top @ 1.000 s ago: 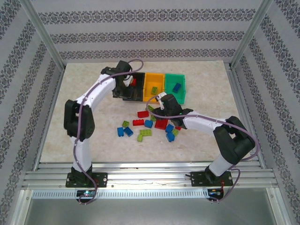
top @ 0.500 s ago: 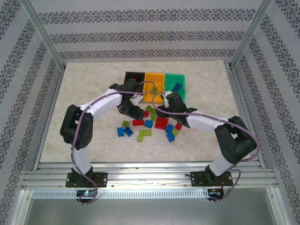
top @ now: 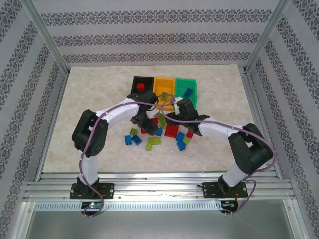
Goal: Sort the legos into containers by color
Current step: Pick up the lego from the center of the table.
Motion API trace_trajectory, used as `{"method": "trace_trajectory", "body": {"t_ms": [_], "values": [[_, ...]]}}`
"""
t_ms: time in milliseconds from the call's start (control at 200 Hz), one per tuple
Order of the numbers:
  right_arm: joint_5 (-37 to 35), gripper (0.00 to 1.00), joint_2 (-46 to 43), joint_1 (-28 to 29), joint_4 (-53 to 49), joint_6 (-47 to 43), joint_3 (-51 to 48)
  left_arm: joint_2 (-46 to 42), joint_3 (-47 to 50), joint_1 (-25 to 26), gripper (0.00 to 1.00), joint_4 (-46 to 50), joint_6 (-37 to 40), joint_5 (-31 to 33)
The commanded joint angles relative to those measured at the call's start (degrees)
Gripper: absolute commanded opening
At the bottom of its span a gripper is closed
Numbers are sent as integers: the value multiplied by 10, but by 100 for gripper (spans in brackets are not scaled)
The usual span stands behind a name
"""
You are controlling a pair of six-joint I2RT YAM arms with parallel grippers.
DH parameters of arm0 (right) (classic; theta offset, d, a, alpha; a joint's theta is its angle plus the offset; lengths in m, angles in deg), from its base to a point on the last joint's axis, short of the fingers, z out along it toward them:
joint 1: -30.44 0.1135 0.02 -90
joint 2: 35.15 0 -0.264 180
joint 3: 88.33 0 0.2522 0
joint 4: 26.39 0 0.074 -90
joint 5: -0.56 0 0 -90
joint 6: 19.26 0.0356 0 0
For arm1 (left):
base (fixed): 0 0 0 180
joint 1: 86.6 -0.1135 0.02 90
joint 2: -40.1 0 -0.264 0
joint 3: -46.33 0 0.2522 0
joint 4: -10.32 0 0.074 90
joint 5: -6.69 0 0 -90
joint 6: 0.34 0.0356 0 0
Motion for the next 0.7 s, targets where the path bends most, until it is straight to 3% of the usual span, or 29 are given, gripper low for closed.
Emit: {"method": "trace_trajectory", "body": {"t_ms": [0, 255, 395, 565, 695], "values": [[12, 62, -13, 0, 13, 9, -4, 20, -13, 8, 87, 5, 17, 1], [14, 63, -15, 0, 14, 10, -5, 41, -22, 9, 81, 7, 14, 5], [17, 63, -16, 5, 20, 11, -7, 51, -27, 12, 63, 13, 14, -4], [16, 63, -17, 6, 19, 11, -8, 52, -25, 13, 59, 13, 15, 5], [15, 63, -18, 7, 21, 10, -8, 59, -23, 19, 48, 13, 19, 16]]}}
